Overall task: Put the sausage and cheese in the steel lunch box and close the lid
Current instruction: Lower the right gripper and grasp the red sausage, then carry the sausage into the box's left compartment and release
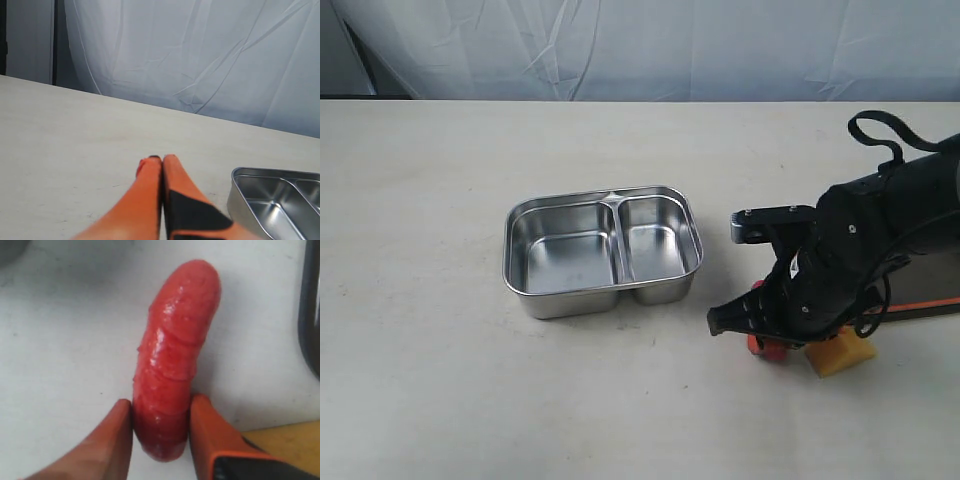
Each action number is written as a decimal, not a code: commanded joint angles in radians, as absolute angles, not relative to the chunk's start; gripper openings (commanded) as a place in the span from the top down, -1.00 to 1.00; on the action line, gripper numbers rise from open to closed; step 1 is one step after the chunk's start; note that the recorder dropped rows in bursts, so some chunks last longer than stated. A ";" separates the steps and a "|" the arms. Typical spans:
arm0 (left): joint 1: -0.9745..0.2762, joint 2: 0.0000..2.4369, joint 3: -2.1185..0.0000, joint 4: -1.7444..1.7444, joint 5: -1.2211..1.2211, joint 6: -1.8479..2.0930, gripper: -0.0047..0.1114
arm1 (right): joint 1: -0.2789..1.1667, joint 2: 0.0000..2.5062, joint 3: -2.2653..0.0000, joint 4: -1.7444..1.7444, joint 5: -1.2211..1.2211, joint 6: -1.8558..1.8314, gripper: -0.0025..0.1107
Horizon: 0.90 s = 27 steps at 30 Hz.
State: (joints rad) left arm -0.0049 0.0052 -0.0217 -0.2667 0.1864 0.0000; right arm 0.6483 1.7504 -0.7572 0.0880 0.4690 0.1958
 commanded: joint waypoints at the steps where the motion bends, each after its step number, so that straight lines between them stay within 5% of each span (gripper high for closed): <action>1: -0.012 0.000 -0.017 -0.267 0.183 0.000 0.92 | 0.650 1.721 -0.758 0.094 0.498 0.182 0.96; 10: -0.012 0.000 -0.017 -0.267 0.183 0.000 0.92 | 0.794 1.560 -0.948 0.193 0.428 0.127 0.96; 20: -0.012 0.000 -0.017 -0.267 0.181 0.000 0.92 | 0.890 1.953 -1.427 0.189 0.647 0.000 0.96; 27: -0.012 0.000 -0.017 -0.267 0.181 0.000 0.92 | 0.890 2.084 -1.526 0.194 0.670 -0.008 0.96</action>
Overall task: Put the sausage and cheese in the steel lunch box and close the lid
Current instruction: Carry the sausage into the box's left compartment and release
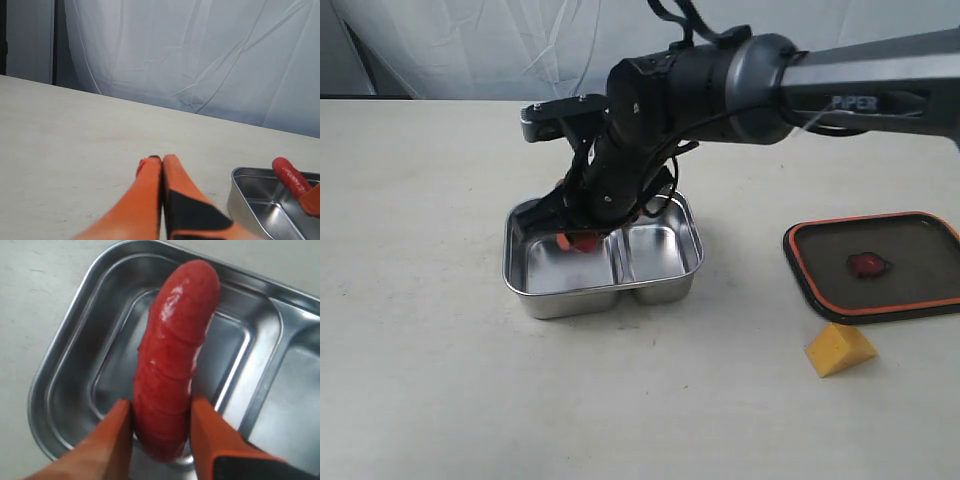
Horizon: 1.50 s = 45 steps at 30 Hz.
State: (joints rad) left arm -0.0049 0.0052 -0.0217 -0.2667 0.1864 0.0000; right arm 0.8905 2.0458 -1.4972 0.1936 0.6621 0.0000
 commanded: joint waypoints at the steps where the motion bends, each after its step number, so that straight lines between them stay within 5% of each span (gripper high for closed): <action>1: -0.012 0.000 -0.017 -0.267 0.181 0.000 0.92 | 0.890 2.094 -1.526 0.195 0.672 -0.008 0.96; 45: -0.012 0.000 -0.017 -0.267 0.181 0.000 0.92 | 0.892 2.123 -1.526 0.245 0.743 0.018 0.95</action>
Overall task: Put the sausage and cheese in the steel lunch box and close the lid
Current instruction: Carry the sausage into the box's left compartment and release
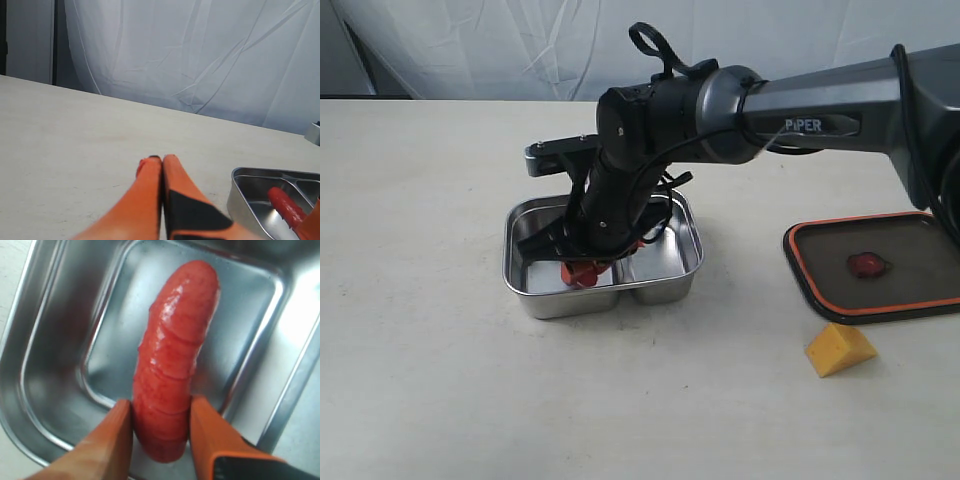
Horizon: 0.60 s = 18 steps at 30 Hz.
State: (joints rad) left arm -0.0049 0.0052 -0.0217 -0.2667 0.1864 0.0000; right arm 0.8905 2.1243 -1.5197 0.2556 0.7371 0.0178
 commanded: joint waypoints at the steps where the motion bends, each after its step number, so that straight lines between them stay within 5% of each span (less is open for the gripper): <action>1: -0.012 0.000 -0.017 -0.267 0.181 0.000 0.92 | 0.892 2.123 -1.526 0.245 0.746 0.018 0.95; 12: -0.012 0.000 -0.017 -0.267 0.183 0.000 0.92 | 0.892 2.123 -1.526 0.245 0.755 0.018 0.93; 18: -0.012 0.000 -0.017 -0.267 0.183 0.000 0.92 | 0.892 2.123 -1.526 0.245 0.755 0.018 -0.11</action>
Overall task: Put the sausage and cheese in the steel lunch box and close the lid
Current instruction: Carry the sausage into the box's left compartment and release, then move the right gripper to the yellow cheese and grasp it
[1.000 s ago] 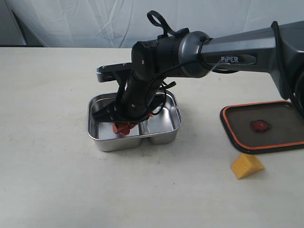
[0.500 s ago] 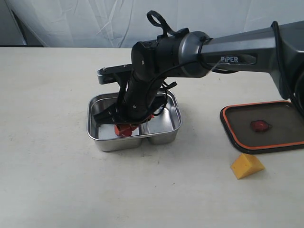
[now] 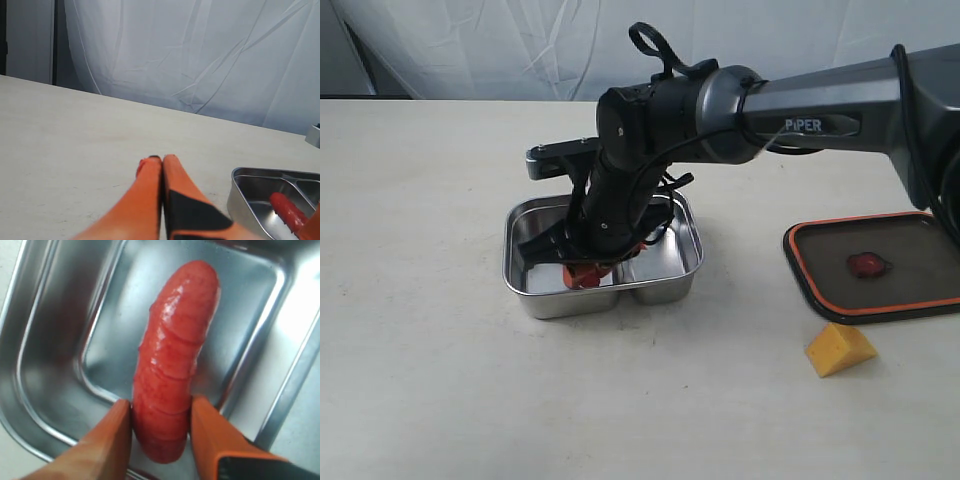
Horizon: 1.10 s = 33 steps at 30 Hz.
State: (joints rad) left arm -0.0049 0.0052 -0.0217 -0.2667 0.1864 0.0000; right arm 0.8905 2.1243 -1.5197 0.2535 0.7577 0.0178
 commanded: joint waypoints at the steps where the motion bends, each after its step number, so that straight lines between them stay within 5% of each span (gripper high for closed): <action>1: -0.012 0.000 -0.017 -0.267 0.183 0.000 0.92 | 0.892 2.123 -1.531 0.245 0.770 0.018 -0.28; 3: -0.012 0.000 -0.017 -0.267 0.183 0.000 0.92 | 0.892 2.119 -1.552 0.245 0.835 0.018 -0.54; 21: -0.012 0.000 -0.017 -0.267 0.183 0.000 0.92 | 0.892 1.756 -1.667 -0.053 1.221 0.141 -0.50; 33: -0.012 0.000 -0.017 -0.267 0.183 0.000 0.92 | 0.892 1.580 -1.387 -0.213 1.221 0.121 -0.50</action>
